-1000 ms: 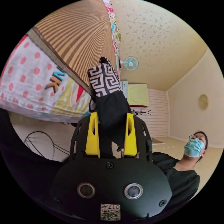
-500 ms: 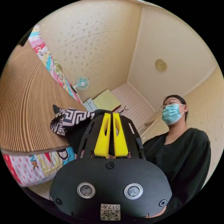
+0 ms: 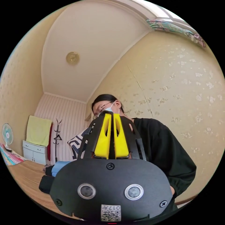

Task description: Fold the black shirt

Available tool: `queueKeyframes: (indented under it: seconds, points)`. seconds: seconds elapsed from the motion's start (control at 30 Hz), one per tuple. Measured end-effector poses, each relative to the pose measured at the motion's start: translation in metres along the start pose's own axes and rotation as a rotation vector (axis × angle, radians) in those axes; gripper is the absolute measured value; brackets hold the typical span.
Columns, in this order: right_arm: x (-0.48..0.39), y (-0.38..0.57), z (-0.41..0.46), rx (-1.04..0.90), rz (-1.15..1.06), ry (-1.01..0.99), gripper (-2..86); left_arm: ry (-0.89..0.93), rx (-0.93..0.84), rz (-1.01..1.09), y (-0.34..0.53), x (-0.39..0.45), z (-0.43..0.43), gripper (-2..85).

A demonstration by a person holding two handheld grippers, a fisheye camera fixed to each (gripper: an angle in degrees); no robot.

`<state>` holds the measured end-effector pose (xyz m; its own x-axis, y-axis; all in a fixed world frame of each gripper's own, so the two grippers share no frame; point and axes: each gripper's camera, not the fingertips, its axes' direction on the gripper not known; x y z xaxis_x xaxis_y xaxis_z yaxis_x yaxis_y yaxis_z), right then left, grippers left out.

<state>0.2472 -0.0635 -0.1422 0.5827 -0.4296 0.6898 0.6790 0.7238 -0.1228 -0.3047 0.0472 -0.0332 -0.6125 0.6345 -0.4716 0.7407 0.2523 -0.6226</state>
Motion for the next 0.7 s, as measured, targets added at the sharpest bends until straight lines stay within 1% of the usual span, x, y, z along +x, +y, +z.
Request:
queueKeyframes:
  seconds: [0.03,0.13,0.27,0.33,0.47,0.5,0.57,0.6,0.63,0.67,0.7]
  points:
    - [0.002,0.003,-0.012,0.032,0.012,0.020,1.0,0.081,-0.007,0.011,-0.001,0.002,0.013,-0.9]
    - [0.010,0.007,-0.031,0.060,0.045,0.068,2.1,0.208,0.013,0.026,0.005,0.008,0.041,-0.9]
    - [0.021,0.003,-0.039,0.049,0.069,0.113,6.3,0.294,0.021,-0.022,0.018,0.004,0.070,-0.9]
    - [0.033,0.001,-0.039,0.014,0.077,0.141,10.3,0.355,0.028,-0.047,0.029,0.001,0.088,-0.9]
    - [0.063,0.005,-0.039,-0.039,0.135,0.149,13.4,0.400,0.028,-0.104,0.046,-0.006,0.111,-0.9]
    - [0.074,0.009,-0.040,-0.046,0.167,0.116,13.8,0.418,0.041,-0.119,0.051,-0.008,0.116,-0.9]
    - [0.096,0.015,-0.040,-0.066,0.242,-0.025,14.1,0.436,0.053,-0.143,0.059,-0.011,0.123,-0.9]
    - [0.109,0.021,-0.040,-0.063,0.280,-0.152,13.6,0.431,0.056,-0.164,0.064,-0.013,0.126,-0.9]
    - [0.118,0.027,-0.042,-0.046,0.302,-0.256,12.3,0.421,0.059,-0.183,0.068,-0.014,0.128,-0.9]
    - [0.122,0.030,-0.043,-0.035,0.305,-0.298,10.2,0.415,0.061,-0.193,0.070,-0.014,0.128,-0.9]
    - [0.125,0.034,-0.050,0.004,0.299,-0.357,6.1,0.396,0.059,-0.216,0.073,-0.015,0.129,-0.9]
